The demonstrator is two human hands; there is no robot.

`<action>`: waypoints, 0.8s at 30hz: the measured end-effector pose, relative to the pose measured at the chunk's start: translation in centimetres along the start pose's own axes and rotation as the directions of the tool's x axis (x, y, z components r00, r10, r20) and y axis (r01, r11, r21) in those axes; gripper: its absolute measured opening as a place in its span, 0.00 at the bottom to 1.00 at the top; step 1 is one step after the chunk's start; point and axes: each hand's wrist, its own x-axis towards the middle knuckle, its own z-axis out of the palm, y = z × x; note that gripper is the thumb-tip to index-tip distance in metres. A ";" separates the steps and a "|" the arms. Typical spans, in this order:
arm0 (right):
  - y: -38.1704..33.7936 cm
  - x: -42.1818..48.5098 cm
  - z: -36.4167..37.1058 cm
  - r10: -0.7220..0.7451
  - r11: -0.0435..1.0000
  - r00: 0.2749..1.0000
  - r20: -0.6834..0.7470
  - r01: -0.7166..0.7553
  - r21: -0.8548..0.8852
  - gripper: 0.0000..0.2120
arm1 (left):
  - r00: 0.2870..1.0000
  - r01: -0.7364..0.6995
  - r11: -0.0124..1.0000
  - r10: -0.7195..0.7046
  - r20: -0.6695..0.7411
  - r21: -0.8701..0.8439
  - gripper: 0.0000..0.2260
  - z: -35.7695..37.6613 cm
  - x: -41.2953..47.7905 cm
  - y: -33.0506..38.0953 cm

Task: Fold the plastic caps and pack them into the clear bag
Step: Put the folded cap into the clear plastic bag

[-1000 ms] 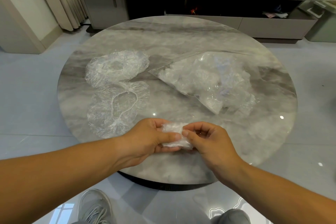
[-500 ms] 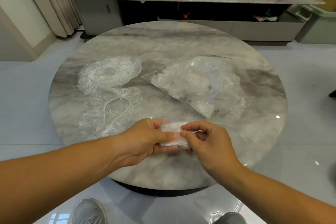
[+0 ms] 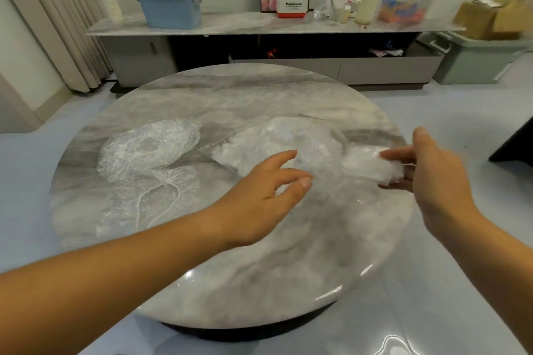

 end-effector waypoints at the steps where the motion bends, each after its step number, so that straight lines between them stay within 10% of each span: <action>1: 0.6 0.2 -0.1 0.043 0.999 0.999 0.025 -0.042 -0.024 0.30 | 0.999 -0.020 0.998 0.018 0.032 0.057 0.21 0.4 0.3 0.4; 14: 1.3 -0.6 4.1 0.166 0.930 0.927 0.336 -0.261 0.261 0.34 | 0.990 0.014 0.981 -0.040 0.132 0.193 0.32 1.8 0.7 0.0; 24: -0.4 0.2 5.4 0.272 0.655 0.881 0.386 -0.464 0.596 0.37 | 0.989 -0.147 0.880 0.119 0.089 0.451 0.37 1.7 4.4 0.3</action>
